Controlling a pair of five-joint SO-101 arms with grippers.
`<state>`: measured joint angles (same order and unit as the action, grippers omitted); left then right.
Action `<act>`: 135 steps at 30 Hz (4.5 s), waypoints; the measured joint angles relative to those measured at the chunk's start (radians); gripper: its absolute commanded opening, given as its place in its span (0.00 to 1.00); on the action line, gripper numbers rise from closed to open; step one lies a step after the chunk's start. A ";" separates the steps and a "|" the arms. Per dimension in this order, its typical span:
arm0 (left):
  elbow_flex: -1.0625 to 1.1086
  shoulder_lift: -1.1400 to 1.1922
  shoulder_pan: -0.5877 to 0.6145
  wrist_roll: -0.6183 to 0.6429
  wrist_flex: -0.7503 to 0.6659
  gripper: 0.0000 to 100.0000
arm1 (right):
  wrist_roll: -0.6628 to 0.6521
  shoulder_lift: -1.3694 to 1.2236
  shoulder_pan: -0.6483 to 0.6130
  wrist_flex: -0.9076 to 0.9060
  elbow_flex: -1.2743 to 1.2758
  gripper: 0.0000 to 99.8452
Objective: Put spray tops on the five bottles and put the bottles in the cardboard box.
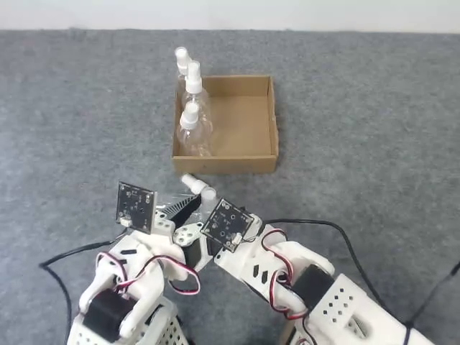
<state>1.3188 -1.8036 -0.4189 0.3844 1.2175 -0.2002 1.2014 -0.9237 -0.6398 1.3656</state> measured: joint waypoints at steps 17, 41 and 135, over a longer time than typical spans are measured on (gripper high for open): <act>-0.083 0.000 0.229 -0.063 0.051 0.29 | 0.000 0.000 0.031 0.000 0.000 0.06; 0.011 -0.006 0.256 -0.147 -0.008 0.29 | -0.002 -0.002 0.031 0.000 0.000 0.06; 0.293 0.002 0.694 0.338 -0.466 0.29 | 0.002 -1.077 0.488 0.181 -1.066 0.04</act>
<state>1.6118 -1.8021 0.2746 0.7219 0.7511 -0.1987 0.1243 -0.4358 -0.4588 0.2992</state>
